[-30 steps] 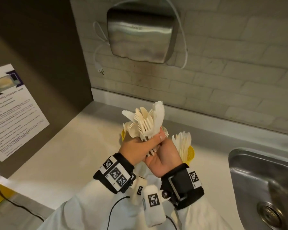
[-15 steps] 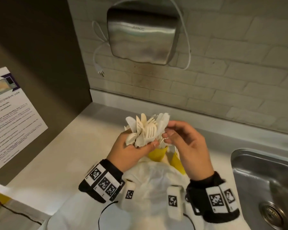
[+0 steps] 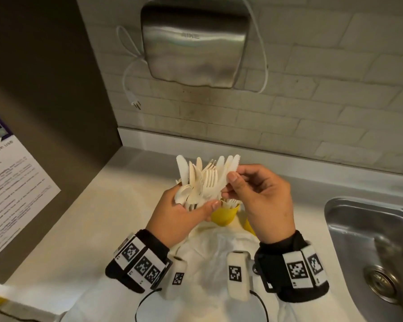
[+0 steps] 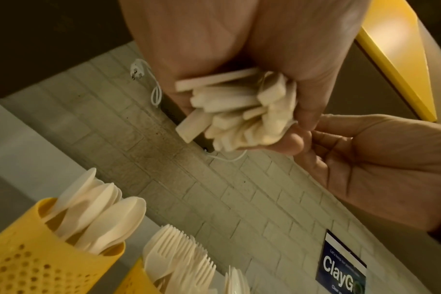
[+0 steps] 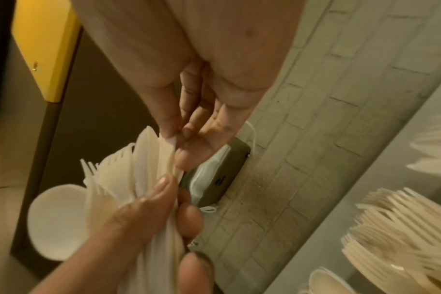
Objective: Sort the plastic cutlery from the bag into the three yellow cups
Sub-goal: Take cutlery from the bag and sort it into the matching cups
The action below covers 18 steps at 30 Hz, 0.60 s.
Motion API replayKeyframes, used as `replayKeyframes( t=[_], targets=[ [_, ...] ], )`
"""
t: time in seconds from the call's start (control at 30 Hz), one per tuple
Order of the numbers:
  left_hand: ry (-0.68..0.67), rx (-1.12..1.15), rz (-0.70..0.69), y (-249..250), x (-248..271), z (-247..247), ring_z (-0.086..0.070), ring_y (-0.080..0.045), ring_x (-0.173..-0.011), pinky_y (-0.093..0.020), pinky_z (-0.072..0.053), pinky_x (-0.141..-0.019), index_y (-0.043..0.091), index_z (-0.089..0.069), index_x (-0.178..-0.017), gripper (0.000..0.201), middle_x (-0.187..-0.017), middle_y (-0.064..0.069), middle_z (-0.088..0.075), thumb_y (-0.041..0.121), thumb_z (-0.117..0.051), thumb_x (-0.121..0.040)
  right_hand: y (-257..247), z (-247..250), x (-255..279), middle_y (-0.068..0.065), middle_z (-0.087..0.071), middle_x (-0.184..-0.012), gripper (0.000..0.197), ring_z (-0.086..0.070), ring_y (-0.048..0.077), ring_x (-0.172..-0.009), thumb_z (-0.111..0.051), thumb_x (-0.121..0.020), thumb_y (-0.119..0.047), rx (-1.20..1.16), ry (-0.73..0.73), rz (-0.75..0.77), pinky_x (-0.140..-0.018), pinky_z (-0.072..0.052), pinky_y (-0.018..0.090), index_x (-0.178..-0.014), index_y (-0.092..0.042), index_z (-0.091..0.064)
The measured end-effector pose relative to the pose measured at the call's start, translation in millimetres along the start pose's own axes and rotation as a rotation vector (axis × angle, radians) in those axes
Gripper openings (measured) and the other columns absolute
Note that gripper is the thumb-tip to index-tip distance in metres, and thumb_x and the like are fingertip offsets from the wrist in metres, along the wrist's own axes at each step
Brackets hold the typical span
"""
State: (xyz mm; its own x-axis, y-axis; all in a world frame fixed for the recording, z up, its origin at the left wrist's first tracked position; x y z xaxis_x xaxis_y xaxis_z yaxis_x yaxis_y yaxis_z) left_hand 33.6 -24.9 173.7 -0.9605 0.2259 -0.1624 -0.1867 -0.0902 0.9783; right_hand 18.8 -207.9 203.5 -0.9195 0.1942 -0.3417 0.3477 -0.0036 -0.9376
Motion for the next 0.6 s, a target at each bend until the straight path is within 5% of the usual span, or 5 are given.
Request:
replayKeyframes(
  t=[0.2,0.33,0.6],
  targets=[
    [-0.016,0.059,0.03,-4,2,3,-0.075,-0.013,-0.073,-0.017,-0.055,-0.07,0.012,-0.076,-0.103,0.019,-0.079,0.002,-0.079,0.017,-0.081,-0.085,8,-7,-1,0.019,-0.073,-0.081,0.015,-0.072,0.032,-0.068,-0.074,-0.089,-0.013,-0.023,0.002,-0.046,-0.07,-0.062,0.043,-0.1,-0.003,-0.072],
    [0.008,0.088,0.061,-6,1,6,-0.075,-0.015,-0.069,-0.018,-0.055,-0.067,0.014,-0.077,-0.101,0.016,-0.079,0.0,-0.079,0.017,-0.081,-0.086,16,-15,-2,0.026,-0.07,-0.083,0.011,-0.067,0.029,-0.067,-0.068,-0.094,-0.005,-0.132,0.078,-0.087,-0.068,-0.061,0.041,-0.104,0.002,-0.069],
    [-0.036,0.064,0.111,-17,-3,20,-0.076,-0.02,-0.07,-0.026,-0.058,-0.072,0.015,-0.076,-0.103,0.027,-0.089,-0.003,-0.08,0.032,-0.079,-0.084,22,-25,-5,0.009,-0.071,-0.08,0.007,-0.067,0.021,-0.071,-0.063,-0.097,-0.004,-0.278,0.138,-0.179,-0.07,-0.058,0.037,-0.103,-0.003,-0.067]
  ],
)
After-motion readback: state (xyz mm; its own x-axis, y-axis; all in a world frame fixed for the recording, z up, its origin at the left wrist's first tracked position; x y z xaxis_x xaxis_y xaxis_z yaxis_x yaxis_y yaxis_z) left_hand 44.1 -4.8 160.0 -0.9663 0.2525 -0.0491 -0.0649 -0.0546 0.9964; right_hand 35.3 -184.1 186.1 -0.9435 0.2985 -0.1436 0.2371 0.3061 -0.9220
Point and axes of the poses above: each hand's wrist, its own x-axis away from the middle knuckle, its own z-axis out of the back of the hand, y = z × x, the point moved 2 cm from there along -x, towards the middle knuckle
